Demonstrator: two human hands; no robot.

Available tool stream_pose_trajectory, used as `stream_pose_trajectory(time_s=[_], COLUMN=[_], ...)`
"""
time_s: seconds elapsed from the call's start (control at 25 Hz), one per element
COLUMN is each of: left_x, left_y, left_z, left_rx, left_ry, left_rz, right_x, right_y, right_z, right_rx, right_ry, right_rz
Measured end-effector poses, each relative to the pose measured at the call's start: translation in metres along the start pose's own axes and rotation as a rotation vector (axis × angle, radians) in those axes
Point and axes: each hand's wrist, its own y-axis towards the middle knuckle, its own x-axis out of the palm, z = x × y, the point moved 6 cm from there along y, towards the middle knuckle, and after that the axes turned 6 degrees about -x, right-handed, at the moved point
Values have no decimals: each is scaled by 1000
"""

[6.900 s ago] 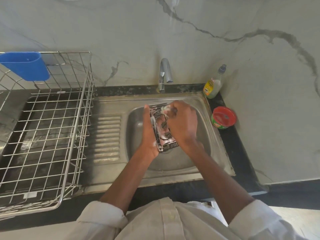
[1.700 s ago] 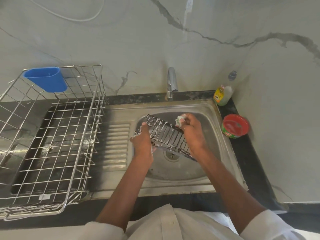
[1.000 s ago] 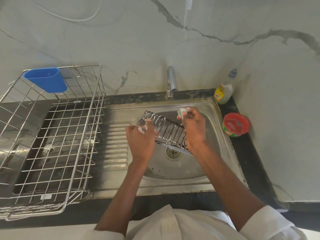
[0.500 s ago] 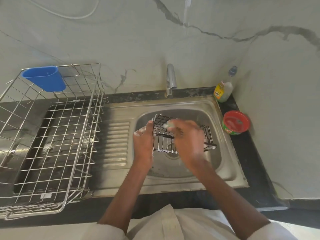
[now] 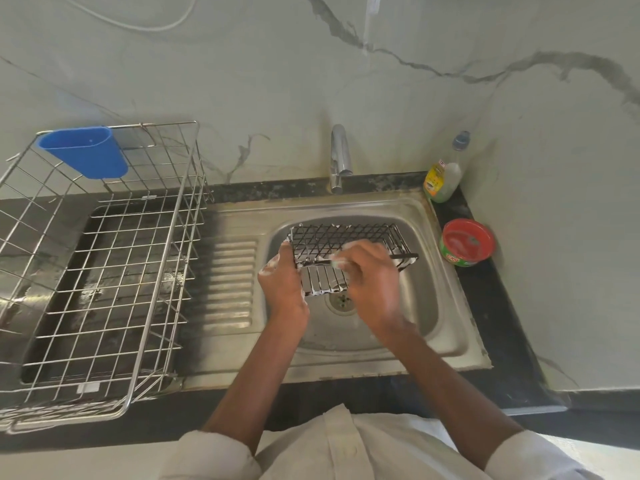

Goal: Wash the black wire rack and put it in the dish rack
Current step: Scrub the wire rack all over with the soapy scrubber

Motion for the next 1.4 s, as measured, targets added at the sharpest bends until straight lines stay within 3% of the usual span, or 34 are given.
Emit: stream_pose_trajectory(time_s=[0.16, 0.2, 0.28, 0.4, 0.48, 0.52, 0.64, 0.68, 0.72, 0.84, 0.88, 0.92, 1.04, 1.12, 1.2, 1.28, 1.4], left_x=[-10, -11, -9, -2, -2, -4, -10, -10, -8, -6, -6, -6, -8, -11, -14, -14, -5], left_y=[3, 3, -1, -5, -6, -5, -4, -4, -4, -3, -2, 1, 6, 11, 18, 21, 14], left_z=[-2, -4, -6, -11, -13, -14, -15, -16, -17, -20, -21, -22, -22, -23, -21, -14, -3], left_rx=[-108, -126, -130, -73, -91, -117, -133, -120, -112, -109, -116, -117, -113, -142, -138, -104, -12], left_ry=[-59, -63, -66, -16, -25, -40, -61, -61, -58, -65, -73, -80, -74, -89, -110, -111, -49], left_rz=[20, 18, 19, -4, -3, 1, 39, 47, 43, 41, 40, 35, 40, 55, 67, 47, -38], right_x=[-41, -44, -37, -6, -6, -19, -70, -68, -57, -16, -22, -36, -79, -78, -81, -88, -58], right_y=[-28, -28, -13, -5, -5, -1, -2, -3, 0, -5, -5, -2, -13, -23, -20, -11, 22], right_z=[77, 74, 36, -32, -23, -2, 73, 76, 61, 9, 17, 38, 105, 110, 98, 76, 18], right_rx=[457, 482, 296, -115, -179, -95, 444, 511, 442, -5, -24, 68, 570, 669, 610, 426, 68], right_ry=[-89, -59, 23, 26, -67, -118, -228, -227, -183, -98, -117, -145, -255, -273, -258, -253, -104], right_rz=[138, 193, 260, 69, 2, 35, 182, 170, 130, -36, -25, 24, 201, 237, 296, 309, 104])
